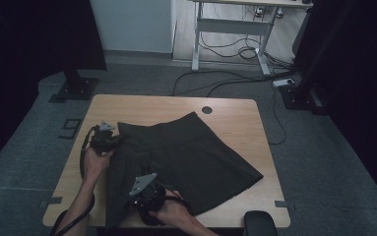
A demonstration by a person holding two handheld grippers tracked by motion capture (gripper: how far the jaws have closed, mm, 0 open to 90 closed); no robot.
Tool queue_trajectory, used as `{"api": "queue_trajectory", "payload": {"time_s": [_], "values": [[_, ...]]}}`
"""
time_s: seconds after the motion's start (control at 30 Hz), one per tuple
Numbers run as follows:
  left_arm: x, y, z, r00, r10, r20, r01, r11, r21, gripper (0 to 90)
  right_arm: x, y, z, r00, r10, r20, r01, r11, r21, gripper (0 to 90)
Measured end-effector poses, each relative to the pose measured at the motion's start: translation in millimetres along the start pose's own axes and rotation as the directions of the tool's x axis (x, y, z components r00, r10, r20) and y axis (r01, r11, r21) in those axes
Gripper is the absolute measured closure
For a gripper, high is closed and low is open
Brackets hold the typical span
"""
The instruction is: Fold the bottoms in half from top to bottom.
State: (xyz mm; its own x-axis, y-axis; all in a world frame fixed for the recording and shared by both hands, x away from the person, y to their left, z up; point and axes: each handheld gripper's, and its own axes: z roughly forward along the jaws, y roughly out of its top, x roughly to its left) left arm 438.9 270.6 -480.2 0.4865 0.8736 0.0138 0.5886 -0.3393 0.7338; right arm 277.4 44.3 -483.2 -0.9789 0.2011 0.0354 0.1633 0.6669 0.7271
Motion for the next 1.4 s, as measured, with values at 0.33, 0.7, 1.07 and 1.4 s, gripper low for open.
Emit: {"api": "queue_trajectory", "payload": {"time_s": [0.33, 0.7, 1.07, 1.4], "values": [[-31.1, 74.7, -4.7, 0.9973, 0.061, 0.041, -0.056, 0.9927, -0.107, 85.7, -28.0, -10.5, -94.2, 0.9889, 0.085, 0.122, -0.067, 0.987, -0.145, 84.7], [-85.5, 143.8, 28.9, 0.9834, 0.147, 0.105, -0.125, 0.9737, -0.190, 85.7, -55.2, -50.3, -176.7, 0.9412, 0.208, 0.266, -0.140, 0.957, -0.253, 84.7], [-137.2, 172.0, 86.7, 0.9644, 0.220, 0.146, -0.183, 0.9558, -0.230, 85.5, -79.1, -106.0, -224.5, 0.8623, 0.347, 0.369, -0.239, 0.922, -0.306, 84.6], [-163.7, 162.5, 142.6, 0.9601, 0.234, 0.154, -0.206, 0.9626, -0.176, 84.7, -105.8, -167.4, -210.9, 0.8028, 0.447, 0.394, -0.375, 0.893, -0.250, 83.7]]}}
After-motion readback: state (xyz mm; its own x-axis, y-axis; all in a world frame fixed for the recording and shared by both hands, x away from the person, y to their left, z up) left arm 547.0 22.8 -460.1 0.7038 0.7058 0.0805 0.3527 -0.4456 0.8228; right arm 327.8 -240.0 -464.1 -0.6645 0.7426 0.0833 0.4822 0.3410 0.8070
